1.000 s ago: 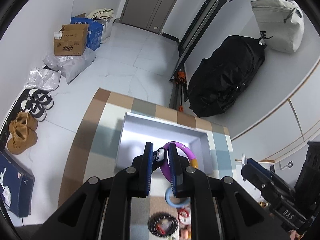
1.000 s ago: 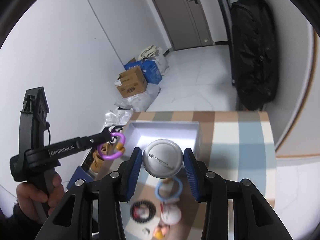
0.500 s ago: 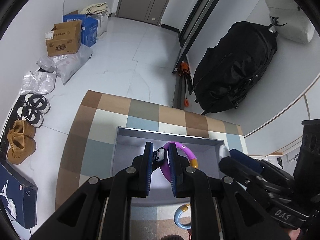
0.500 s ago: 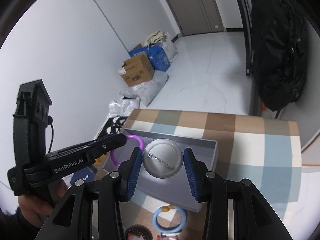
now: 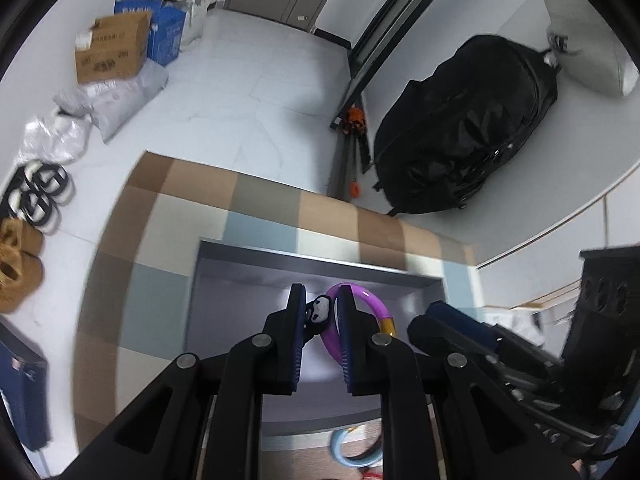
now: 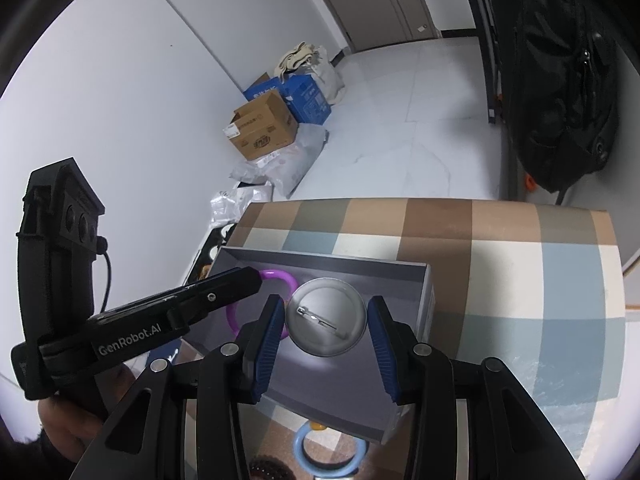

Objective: Organize jewelry
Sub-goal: 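Carry bangle and badge into the silver box and open both grippers, then raise both grippers from the box and move the left toward the black bead bracelet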

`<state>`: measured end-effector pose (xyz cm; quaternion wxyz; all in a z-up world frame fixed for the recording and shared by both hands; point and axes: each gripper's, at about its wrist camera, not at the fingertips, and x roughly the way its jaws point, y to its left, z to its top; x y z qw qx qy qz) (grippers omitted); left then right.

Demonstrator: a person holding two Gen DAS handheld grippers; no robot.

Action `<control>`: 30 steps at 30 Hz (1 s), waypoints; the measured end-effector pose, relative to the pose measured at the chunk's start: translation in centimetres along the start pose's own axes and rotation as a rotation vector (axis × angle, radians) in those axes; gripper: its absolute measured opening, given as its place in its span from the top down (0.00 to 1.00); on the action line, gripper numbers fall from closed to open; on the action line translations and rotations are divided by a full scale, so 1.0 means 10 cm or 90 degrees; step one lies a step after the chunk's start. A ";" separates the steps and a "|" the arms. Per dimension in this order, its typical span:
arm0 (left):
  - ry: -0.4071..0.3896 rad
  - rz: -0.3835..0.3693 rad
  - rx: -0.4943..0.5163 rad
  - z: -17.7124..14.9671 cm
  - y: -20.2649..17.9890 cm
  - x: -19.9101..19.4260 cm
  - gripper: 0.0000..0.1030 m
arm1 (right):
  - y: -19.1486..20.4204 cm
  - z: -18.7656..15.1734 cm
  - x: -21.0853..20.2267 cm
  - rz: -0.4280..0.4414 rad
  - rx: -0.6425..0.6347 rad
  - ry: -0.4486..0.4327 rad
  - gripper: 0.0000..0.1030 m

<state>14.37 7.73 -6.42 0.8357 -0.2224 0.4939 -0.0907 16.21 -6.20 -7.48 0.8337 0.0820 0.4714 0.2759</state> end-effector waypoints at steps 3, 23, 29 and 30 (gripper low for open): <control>0.006 -0.005 -0.001 0.02 0.00 0.01 0.85 | -0.02 0.01 -0.01 -0.001 0.004 -0.006 0.56; -0.113 0.115 0.064 -0.28 -0.16 -0.39 0.37 | -0.02 -0.09 -0.55 -0.037 0.001 -0.131 0.00; -0.167 0.155 0.094 -0.44 -0.25 -0.55 0.23 | 0.08 -0.23 -0.67 -0.052 -0.029 -0.159 0.00; -0.178 0.160 0.100 -0.48 -0.26 -0.58 0.23 | 0.10 -0.26 -0.70 -0.053 -0.034 -0.162 0.00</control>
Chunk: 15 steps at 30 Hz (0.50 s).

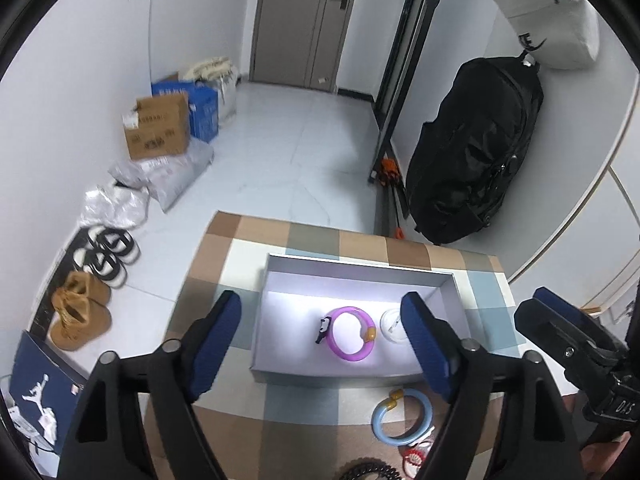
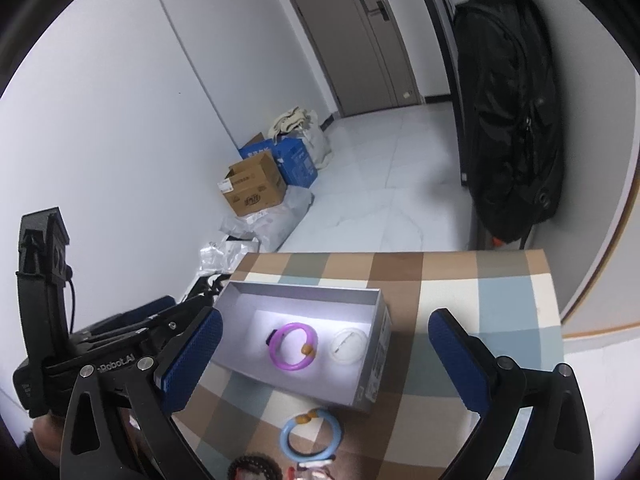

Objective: Organize jewelry
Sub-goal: 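Raise both grippers from the box and move the left toward the black bead bracelet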

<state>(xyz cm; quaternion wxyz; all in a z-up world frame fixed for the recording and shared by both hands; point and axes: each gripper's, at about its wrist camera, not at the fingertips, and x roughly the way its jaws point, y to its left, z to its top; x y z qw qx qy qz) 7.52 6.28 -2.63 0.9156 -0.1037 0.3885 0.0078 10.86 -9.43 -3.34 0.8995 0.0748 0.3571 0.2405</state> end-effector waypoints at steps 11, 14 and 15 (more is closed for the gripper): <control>-0.028 -0.013 0.020 -0.24 0.00 -0.22 0.22 | 0.09 -0.23 -0.33 -0.010 -0.033 -0.031 0.00; -0.026 -0.020 0.024 -0.31 0.01 -0.26 0.22 | 0.11 -0.34 -0.40 -0.015 -0.043 -0.027 0.00; -0.025 -0.022 0.024 -0.33 0.02 -0.27 0.22 | 0.12 -0.37 -0.42 -0.016 -0.046 -0.024 0.00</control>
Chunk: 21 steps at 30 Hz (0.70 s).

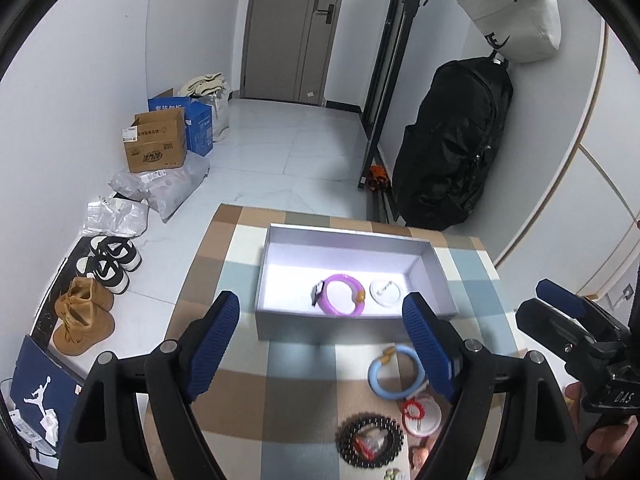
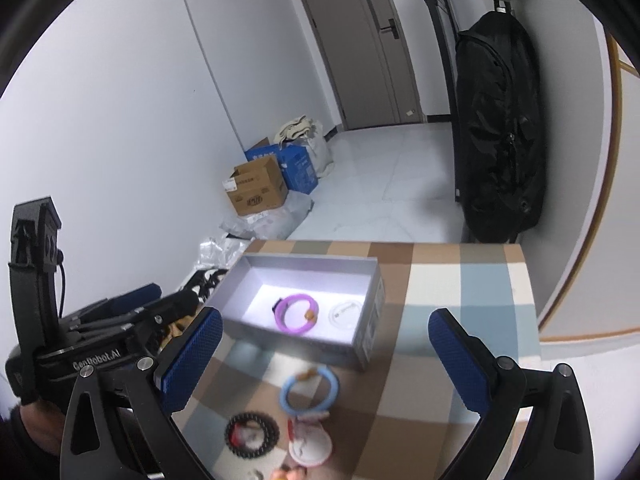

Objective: Organize jewelry
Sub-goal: 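Raise both grippers from the box and move the left toward the black bead bracelet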

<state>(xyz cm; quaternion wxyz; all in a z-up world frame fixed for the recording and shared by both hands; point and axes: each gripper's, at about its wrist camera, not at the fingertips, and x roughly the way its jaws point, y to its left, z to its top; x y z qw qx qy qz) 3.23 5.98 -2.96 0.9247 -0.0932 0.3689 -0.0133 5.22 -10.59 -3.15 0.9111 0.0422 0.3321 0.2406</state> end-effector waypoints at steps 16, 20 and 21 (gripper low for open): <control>0.118 -0.056 0.051 -0.48 -0.23 0.12 0.22 | -0.05 -0.27 -0.10 0.006 0.015 0.042 0.00; 0.154 -0.045 0.058 -0.56 -0.23 0.21 0.22 | -0.05 -0.35 -0.06 0.003 0.023 0.060 0.00; 0.160 -0.047 0.060 -0.57 -0.23 0.22 0.22 | -0.05 -0.36 -0.06 0.004 0.026 0.061 0.00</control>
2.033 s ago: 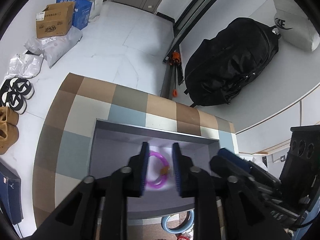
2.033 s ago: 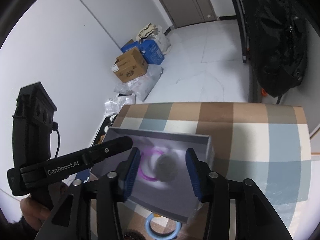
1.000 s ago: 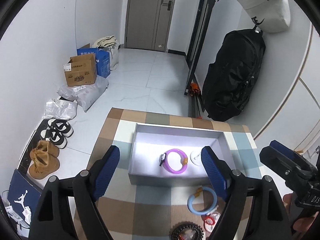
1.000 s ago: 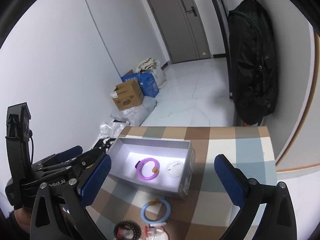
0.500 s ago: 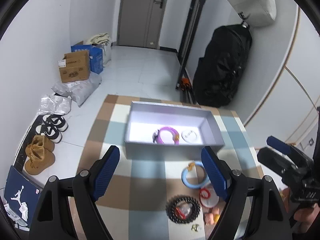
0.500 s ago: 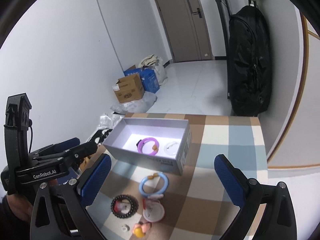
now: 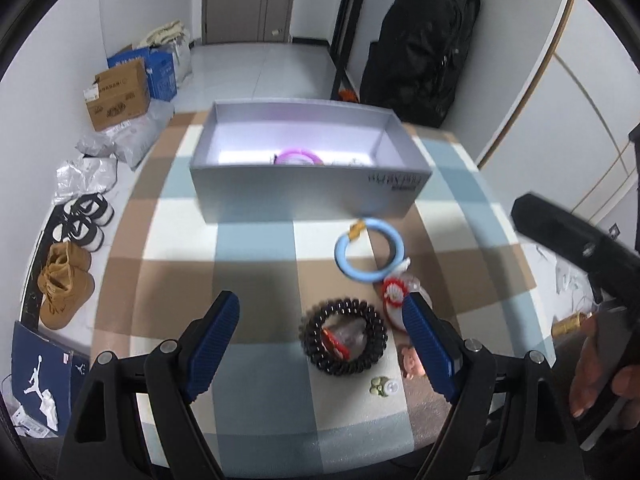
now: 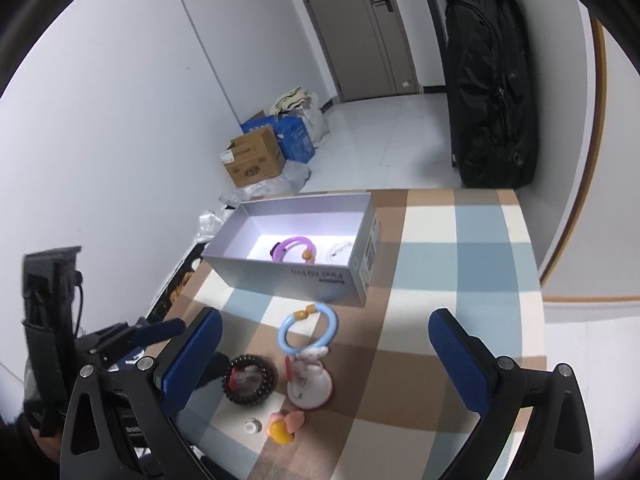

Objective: Organize jewelry
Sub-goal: 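Raise both grippers from the box and move the left toward the black bead bracelet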

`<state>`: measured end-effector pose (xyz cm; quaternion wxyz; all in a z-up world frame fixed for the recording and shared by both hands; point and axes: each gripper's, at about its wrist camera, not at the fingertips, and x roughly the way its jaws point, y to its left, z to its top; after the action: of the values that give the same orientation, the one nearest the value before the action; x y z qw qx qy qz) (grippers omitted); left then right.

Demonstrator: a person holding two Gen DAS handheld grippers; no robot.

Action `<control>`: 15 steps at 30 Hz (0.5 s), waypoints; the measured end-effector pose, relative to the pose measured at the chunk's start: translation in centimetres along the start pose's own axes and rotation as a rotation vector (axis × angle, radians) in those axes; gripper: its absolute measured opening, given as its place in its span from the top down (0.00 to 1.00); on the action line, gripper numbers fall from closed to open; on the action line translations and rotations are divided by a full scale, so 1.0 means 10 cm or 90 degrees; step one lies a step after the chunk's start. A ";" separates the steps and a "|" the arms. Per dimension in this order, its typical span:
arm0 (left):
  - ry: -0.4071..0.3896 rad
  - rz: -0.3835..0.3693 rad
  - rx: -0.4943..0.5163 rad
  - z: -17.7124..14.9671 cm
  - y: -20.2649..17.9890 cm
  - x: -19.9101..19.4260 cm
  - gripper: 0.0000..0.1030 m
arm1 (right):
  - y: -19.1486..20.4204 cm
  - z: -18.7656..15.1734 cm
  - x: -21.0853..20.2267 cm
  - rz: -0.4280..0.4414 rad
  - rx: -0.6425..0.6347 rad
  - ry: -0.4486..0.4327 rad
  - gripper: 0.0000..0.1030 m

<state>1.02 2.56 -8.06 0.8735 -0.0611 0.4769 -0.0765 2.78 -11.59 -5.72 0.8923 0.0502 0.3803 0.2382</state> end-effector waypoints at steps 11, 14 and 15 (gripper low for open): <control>0.072 0.021 0.057 -0.13 -0.15 0.21 0.22 | -0.13 0.04 -0.05 -0.001 0.045 -0.006 0.00; 0.071 0.031 0.073 -0.13 -0.18 0.20 0.22 | -0.13 0.04 -0.05 -0.001 0.043 -0.005 0.00; 0.069 0.037 0.079 -0.13 -0.19 0.20 0.22 | -0.13 0.04 -0.04 -0.001 0.041 -0.005 0.00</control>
<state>0.87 0.31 -10.02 0.8503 0.0110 0.5195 -0.0837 3.30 -12.91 -5.50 0.8919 0.0795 0.3843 0.2246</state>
